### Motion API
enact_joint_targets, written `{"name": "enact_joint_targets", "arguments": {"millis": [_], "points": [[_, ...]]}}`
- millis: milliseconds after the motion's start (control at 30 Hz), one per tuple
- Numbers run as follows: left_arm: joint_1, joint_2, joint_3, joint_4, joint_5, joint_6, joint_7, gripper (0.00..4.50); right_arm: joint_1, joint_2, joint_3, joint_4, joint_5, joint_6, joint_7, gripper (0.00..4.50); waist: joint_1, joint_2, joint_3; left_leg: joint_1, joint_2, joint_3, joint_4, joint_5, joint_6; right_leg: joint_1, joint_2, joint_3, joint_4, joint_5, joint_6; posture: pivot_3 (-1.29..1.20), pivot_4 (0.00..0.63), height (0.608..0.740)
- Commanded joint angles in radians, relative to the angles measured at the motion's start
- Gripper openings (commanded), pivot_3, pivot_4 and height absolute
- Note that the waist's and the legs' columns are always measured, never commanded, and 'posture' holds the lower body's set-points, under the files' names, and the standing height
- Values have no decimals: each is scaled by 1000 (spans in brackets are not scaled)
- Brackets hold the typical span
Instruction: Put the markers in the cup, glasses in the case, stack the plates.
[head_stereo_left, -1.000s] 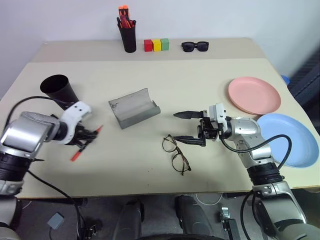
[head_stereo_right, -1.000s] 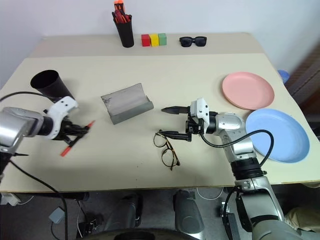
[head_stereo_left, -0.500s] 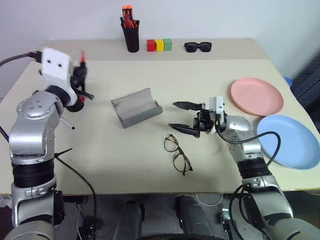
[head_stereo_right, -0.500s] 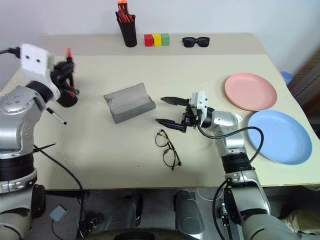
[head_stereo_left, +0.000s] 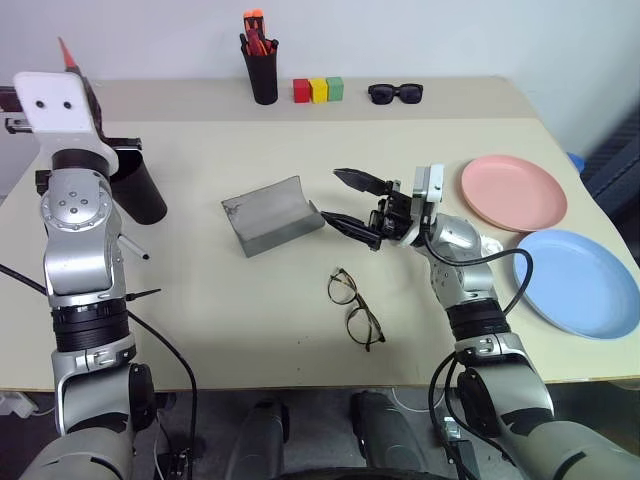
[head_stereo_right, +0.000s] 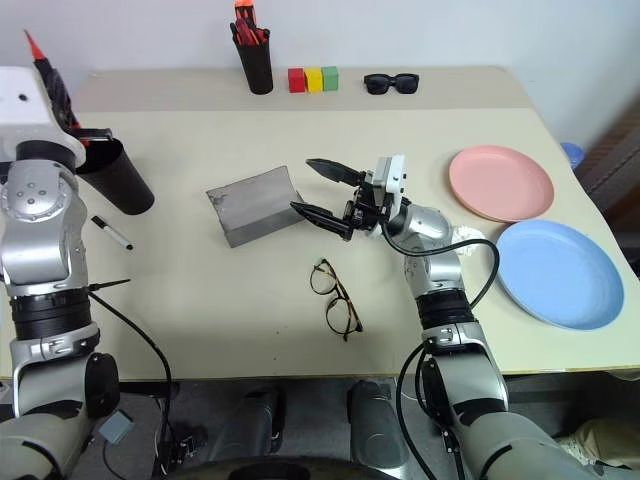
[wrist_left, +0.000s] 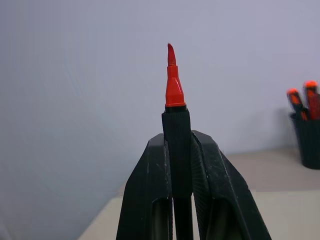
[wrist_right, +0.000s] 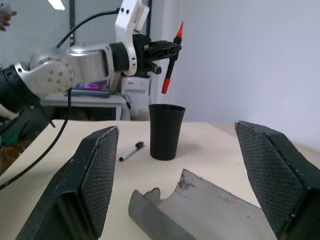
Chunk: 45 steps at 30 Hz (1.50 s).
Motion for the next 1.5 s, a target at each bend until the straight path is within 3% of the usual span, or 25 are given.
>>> {"name": "enact_joint_targets", "arguments": {"millis": [33, 300, 833, 1067, 1333, 1500], "points": [[-29, 23, 33, 23, 27, -65, 43, 40, -25, 12, -14, -10, 14, -8, -4, 3802, 2, 0, 0, 0, 0, 0, 0, 0, 0, 0, 0, 0, 0, 0, 0, 0, 150, 740], [-16, -1, 77, 106, -18, -48, 80, 40, -25, 16, -12, -10, 8, -11, -4, 3802, 2, 0, 0, 0, 0, 0, 0, 0, 0, 0, 0, 0, 0, 0, 0, 0, 150, 740], [-82, -52, 34, 216, -55, -73, 58, 40, -5, 0, -13, -33, 1, -10, -24, 3802, 0, 0, 0, 0, 0, 0, 0, 0, 0, 0, 0, 0, 0, 0, 0, 0, 150, 740], [-70, -68, 29, 195, -66, -60, 42, 3365, -1, 0, -12, -30, -2, -16, -34, 3802, 2, 0, 0, 0, 0, 0, 0, 0, 0, 0, 0, 0, 0, 0, 0, 0, 150, 740], [-74, -68, 91, 81, -133, 46, 58, 3365, -2, -7, -3, -26, -9, -7, -33, 3802, 0, 0, 0, 0, 0, 0, 0, 0, 0, 0, 0, 0, 0, 0, 0, 0, 150, 740], [-17, -28, 303, -5, -197, 249, 180, 3365, 1, -14, 3, -17, -17, -1, -16, 3802, -22, 0, 0, 0, 0, 0, -1, 0, 0, -1, 0, 0, 0, 0, 0, 0, 150, 740]]}}
